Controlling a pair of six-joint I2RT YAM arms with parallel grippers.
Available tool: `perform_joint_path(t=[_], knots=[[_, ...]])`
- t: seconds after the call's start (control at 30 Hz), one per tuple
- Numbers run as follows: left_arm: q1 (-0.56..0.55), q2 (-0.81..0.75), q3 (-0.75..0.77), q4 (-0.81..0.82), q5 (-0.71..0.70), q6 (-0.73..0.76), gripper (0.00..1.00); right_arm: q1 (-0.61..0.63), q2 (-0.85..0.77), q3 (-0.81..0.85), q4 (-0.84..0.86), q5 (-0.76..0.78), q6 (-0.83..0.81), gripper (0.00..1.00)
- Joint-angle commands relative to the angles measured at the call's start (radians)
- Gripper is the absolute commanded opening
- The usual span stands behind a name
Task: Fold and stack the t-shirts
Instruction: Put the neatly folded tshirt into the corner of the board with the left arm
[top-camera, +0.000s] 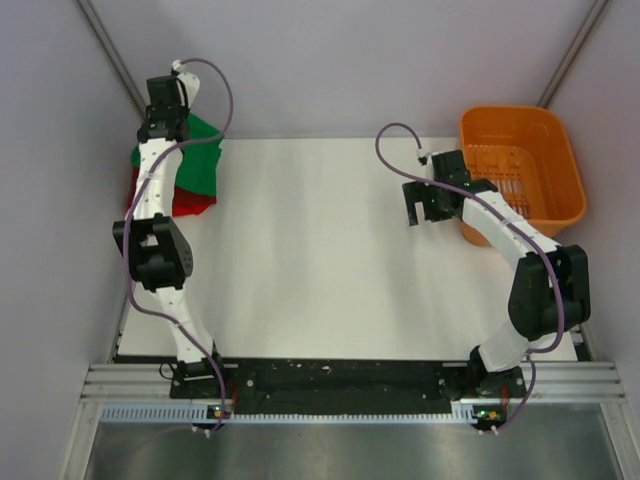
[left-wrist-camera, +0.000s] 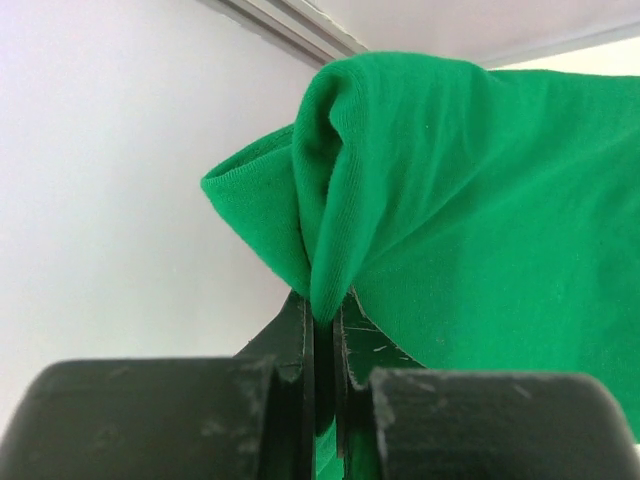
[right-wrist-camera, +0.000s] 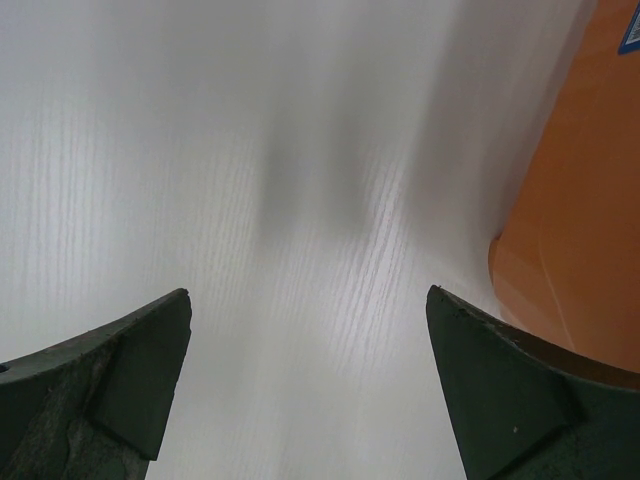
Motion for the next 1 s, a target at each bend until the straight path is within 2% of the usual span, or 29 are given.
perform_joint_path(t=[0.0,0.17,0.43,0.47,0.5,0.53,0.57,0.63,0.73,0.83,0.97], knots=[[0.029,-0.059,0.018,0.112,-0.038,0.044,0.00,-0.002,-0.024,-0.002,0.011,0.019,-0.011,0.99],[0.048,0.003,0.018,0.113,-0.036,0.073,0.00,-0.002,-0.025,-0.002,0.008,0.018,-0.011,0.99],[0.087,0.159,0.092,0.213,-0.206,0.159,0.01,0.001,-0.027,-0.002,0.005,0.010,-0.045,0.99],[0.095,0.179,0.104,0.231,-0.229,0.171,0.13,0.001,-0.025,-0.002,0.005,0.010,-0.048,0.99],[0.101,0.194,0.110,0.257,-0.257,0.190,0.31,0.003,-0.025,-0.002,0.005,0.009,-0.050,0.99],[0.106,0.208,0.110,0.287,-0.289,0.211,0.53,0.004,-0.022,-0.002,0.004,0.007,-0.050,0.99],[0.110,0.224,0.113,0.307,-0.314,0.231,0.66,0.004,-0.021,-0.001,0.005,0.009,-0.050,0.99],[0.110,0.238,0.113,0.321,-0.351,0.259,0.81,0.010,-0.021,-0.001,0.005,0.005,-0.051,0.99],[0.101,0.192,0.045,0.322,-0.331,0.244,0.86,0.015,-0.018,0.001,0.004,0.005,-0.054,0.99],[0.080,0.117,-0.049,0.318,-0.286,0.218,0.87,0.018,-0.022,0.001,0.001,0.005,-0.056,0.99],[0.022,-0.027,-0.193,0.226,-0.170,0.149,0.88,0.024,-0.035,-0.007,0.001,-0.002,-0.053,0.99]])
